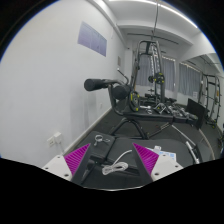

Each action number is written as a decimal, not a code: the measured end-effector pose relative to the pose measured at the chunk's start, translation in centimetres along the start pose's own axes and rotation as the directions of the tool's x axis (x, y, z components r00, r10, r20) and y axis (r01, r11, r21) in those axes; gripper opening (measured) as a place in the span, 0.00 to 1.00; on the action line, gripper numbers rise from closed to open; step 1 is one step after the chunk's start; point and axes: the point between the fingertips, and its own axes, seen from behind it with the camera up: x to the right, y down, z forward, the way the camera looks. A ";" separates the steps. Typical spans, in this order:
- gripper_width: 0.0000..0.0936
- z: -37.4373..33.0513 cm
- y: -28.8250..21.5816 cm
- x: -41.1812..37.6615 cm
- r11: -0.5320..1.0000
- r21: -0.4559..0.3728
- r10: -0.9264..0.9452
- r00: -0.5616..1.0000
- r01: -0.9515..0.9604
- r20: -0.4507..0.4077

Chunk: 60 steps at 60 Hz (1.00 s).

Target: Unplug charger

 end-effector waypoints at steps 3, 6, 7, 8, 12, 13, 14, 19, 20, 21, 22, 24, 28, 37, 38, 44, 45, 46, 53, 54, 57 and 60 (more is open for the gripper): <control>0.91 0.1 0.3 0.6 1.000 -0.010 0.004 1.000 -0.004 -0.015; 0.92 0.1 0.7 1.5 1.000 -0.017 0.006 0.999 -0.007 -0.037; 0.91 0.7 1.1 2.3 1.000 -0.016 0.006 0.999 -0.007 -0.043; 0.91 1.0 1.4 2.9 1.000 -0.018 0.006 0.999 -0.007 -0.050; 0.91 2.0 2.5 5.3 1.000 -0.027 0.007 0.996 -0.009 -0.085; 0.91 2.2 2.8 5.9 0.999 -0.030 0.009 0.996 -0.012 -0.094; 0.91 2.4 3.1 6.5 0.999 -0.033 0.012 0.995 -0.015 -0.101; 0.91 3.3 4.5 9.0 0.998 -0.051 0.029 0.991 -0.036 -0.134; 0.91 3.4 4.7 9.6 0.998 -0.054 0.032 0.989 -0.040 -0.142; 0.91 3.5 5.0 10.2 0.997 -0.057 0.034 0.988 -0.043 -0.152; 0.91 3.7 5.3 10.8 0.997 -0.061 0.035 0.986 -0.045 -0.163; 0.91 3.9 5.9 11.9 0.996 -0.069 0.038 0.983 -0.052 -0.182; 0.91 4.2 7.0 14.1 0.994 -0.085 0.048 0.975 -0.068 -0.215; 0.92 5.9 10.0 17.8 0.987 -0.114 0.075 0.956 -0.111 -0.284; 0.92 5.9 10.3 18.1 0.987 -0.116 0.077 0.954 -0.115 -0.290; 0.92 6.7 11.3 19.9 0.989 -0.100 0.073 0.942 -0.111 -0.326; 0.92 6.9 11.4 20.1 0.989 -0.096 0.073 0.941 -0.110 -0.331; 0.92 7.1 11.5 20.3 0.990 -0.091 0.073 0.939 -0.110 -0.336; 0.91 8.9 12.0 21.3 0.990 -0.062 0.095 0.933 -0.124 -0.348; 0.91 9.1 12.1 21.5 0.990 -0.059 0.098 0.931 -0.127 -0.351; 0.91 10.0 12.5 22.1 0.990 -0.051 0.107 0.927 -0.134 -0.359; 0.92 11.1 13.0 22.7 0.989 -0.043 0.116 0.923 -0.142 -0.366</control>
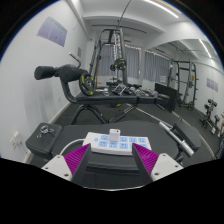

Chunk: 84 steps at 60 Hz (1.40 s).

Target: Unplug charger

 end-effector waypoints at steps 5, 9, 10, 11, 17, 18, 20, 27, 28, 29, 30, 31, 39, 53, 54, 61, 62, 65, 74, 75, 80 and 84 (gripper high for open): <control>0.91 2.2 0.3 0.2 1.000 0.006 0.015 1.000 -0.015 -0.005; 0.91 4.1 0.4 0.4 1.000 0.010 0.018 1.000 -0.018 -0.011; 0.91 4.6 0.4 0.5 1.000 0.011 0.019 1.000 -0.019 -0.014; 0.91 5.0 0.4 0.6 1.000 0.012 0.020 1.000 -0.020 -0.016; 0.91 8.2 0.3 0.8 0.999 0.026 0.024 1.000 -0.024 -0.020; 0.92 8.8 0.3 0.8 0.999 0.026 0.024 0.999 -0.024 -0.021; 0.91 10.0 0.5 0.8 0.999 0.023 0.025 0.999 -0.024 -0.023; 0.91 13.8 1.3 1.0 0.999 0.011 0.035 0.999 -0.035 -0.029; 0.92 14.3 1.4 1.0 0.999 0.010 0.036 0.999 -0.036 -0.031; 0.92 14.8 1.4 1.1 0.999 0.009 0.037 0.999 -0.037 -0.034; 0.92 15.3 1.5 1.1 0.999 0.008 0.038 0.999 -0.037 -0.036; 0.92 15.8 1.5 1.2 0.999 0.007 0.039 0.999 -0.039 -0.037; 0.92 19.1 1.4 1.3 0.999 0.007 0.047 0.998 -0.047 -0.041; 0.91 21.9 0.9 1.1 0.998 0.010 0.054 0.998 -0.054 -0.038; 0.91 22.0 0.9 1.1 0.998 0.010 0.055 0.998 -0.054 -0.037; 0.51 22.3 1.3 0.8 0.998 0.002 0.055 0.998 -0.055 -0.011; 0.33 22.3 1.2 1.4 0.999 0.010 0.052 0.998 -0.052 -0.033; 0.28 22.5 1.1 1.2 0.998 0.005 0.068 0.997 -0.068 -0.023; 0.27 18.1 -7.2 3.2 0.980 0.172 0.097 0.995 -0.099 0.015; 0.27 17.8 -8.1 3.7 0.978 0.186 0.090 0.996 -0.091 0.016; 0.27 14.9 -11.5 7.1 0.979 0.190 0.066 0.998 -0.067 0.013; 0.27 14.1 -12.1 10.8 0.985 0.163 0.064 0.998 -0.062 -0.007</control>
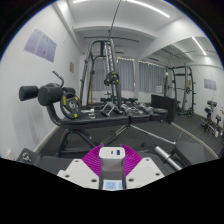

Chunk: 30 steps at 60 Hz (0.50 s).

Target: Unplug charger

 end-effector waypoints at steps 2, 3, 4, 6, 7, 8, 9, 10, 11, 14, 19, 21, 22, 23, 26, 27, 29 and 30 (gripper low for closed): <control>0.27 -0.2 0.0 2.0 1.000 -0.028 -0.011 1.000 0.011 -0.016; 0.27 -0.2 0.1 3.0 0.999 -0.039 -0.015 1.000 0.014 -0.024; 0.27 -0.3 0.2 3.9 0.999 -0.047 -0.018 0.999 0.016 -0.033; 0.27 -0.3 0.6 5.9 0.998 -0.063 -0.032 0.998 0.029 -0.051; 0.27 -0.2 1.0 6.9 0.997 -0.074 -0.043 0.997 0.038 -0.063; 0.27 -0.2 1.5 7.9 0.995 -0.086 -0.050 0.996 0.044 -0.074; 0.27 -0.2 2.2 8.9 0.994 -0.100 -0.054 0.995 0.046 -0.081; 0.27 -0.1 2.9 9.6 0.992 -0.115 -0.055 0.995 0.045 -0.086; 0.28 0.0 3.7 10.1 0.990 -0.132 -0.054 0.995 0.042 -0.088; 0.28 0.4 6.2 11.7 0.984 -0.179 -0.038 0.995 0.021 -0.089; 0.28 1.2 10.0 13.7 0.972 -0.233 -0.045 0.993 0.019 -0.106; 0.29 1.4 11.5 14.2 0.966 -0.258 -0.052 0.993 0.023 -0.107; 0.29 1.7 12.4 14.4 0.963 -0.269 -0.054 0.993 0.024 -0.105; 0.30 1.8 13.1 14.5 0.959 -0.281 -0.054 0.993 0.023 -0.103; 0.31 2.2 15.0 14.6 0.950 -0.311 -0.048 0.994 0.017 -0.093; 0.32 2.1 15.5 14.6 0.947 -0.321 -0.048 0.994 0.015 -0.094; 0.33 2.3 16.5 14.7 0.941 -0.338 -0.050 0.994 0.014 -0.096; 0.34 2.4 16.9 14.9 0.939 -0.345 -0.053 0.994 0.016 -0.098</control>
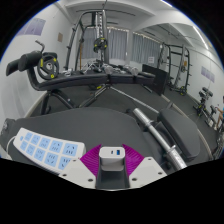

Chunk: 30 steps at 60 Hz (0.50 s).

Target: Unplug charger

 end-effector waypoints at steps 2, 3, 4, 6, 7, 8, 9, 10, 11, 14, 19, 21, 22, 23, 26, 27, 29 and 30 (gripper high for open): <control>0.36 0.4 0.5 0.2 1.000 -0.010 -0.009 1.000 0.008 -0.008; 0.38 0.6 0.7 0.3 1.000 -0.012 -0.013 1.000 0.013 -0.009; 0.39 0.8 0.9 0.2 1.000 -0.014 -0.017 1.000 0.017 -0.008; 0.44 1.0 1.2 0.1 0.999 -0.022 -0.023 1.000 0.023 -0.001; 0.54 1.1 1.3 0.1 0.999 -0.026 -0.024 1.000 0.024 0.001; 0.65 1.1 1.4 0.2 0.999 -0.030 -0.022 1.000 0.022 0.000; 0.76 1.0 1.5 0.3 0.999 -0.033 -0.020 1.000 0.020 -0.001; 0.86 1.0 1.5 0.5 0.999 -0.034 -0.019 1.000 0.019 -0.008; 0.93 0.8 1.4 0.5 0.999 -0.033 -0.020 1.000 0.019 -0.009; 0.90 0.2 0.9 0.9 0.999 -0.016 -0.029 0.999 0.028 -0.020; 0.92 -2.0 0.0 0.7 0.999 0.009 -0.046 0.999 0.046 -0.014; 0.92 -3.2 -0.3 0.5 0.999 0.017 -0.048 0.999 0.048 -0.005; 0.91 -3.9 -0.6 0.4 0.999 0.019 -0.047 0.999 0.047 -0.003; 0.91 -4.7 -0.8 0.3 0.999 0.021 -0.045 0.999 0.045 -0.003; 0.92 -7.6 -1.4 0.1 0.999 0.029 -0.044 0.999 0.044 -0.001; 0.92 -8.7 -1.6 0.1 0.998 0.032 -0.046 0.999 0.046 0.001; 0.92 -11.1 -1.9 -0.1 0.998 0.040 -0.048 0.999 0.047 0.002; 0.92 -12.3 -2.1 -0.2 0.998 0.045 -0.047 0.999 0.047 0.003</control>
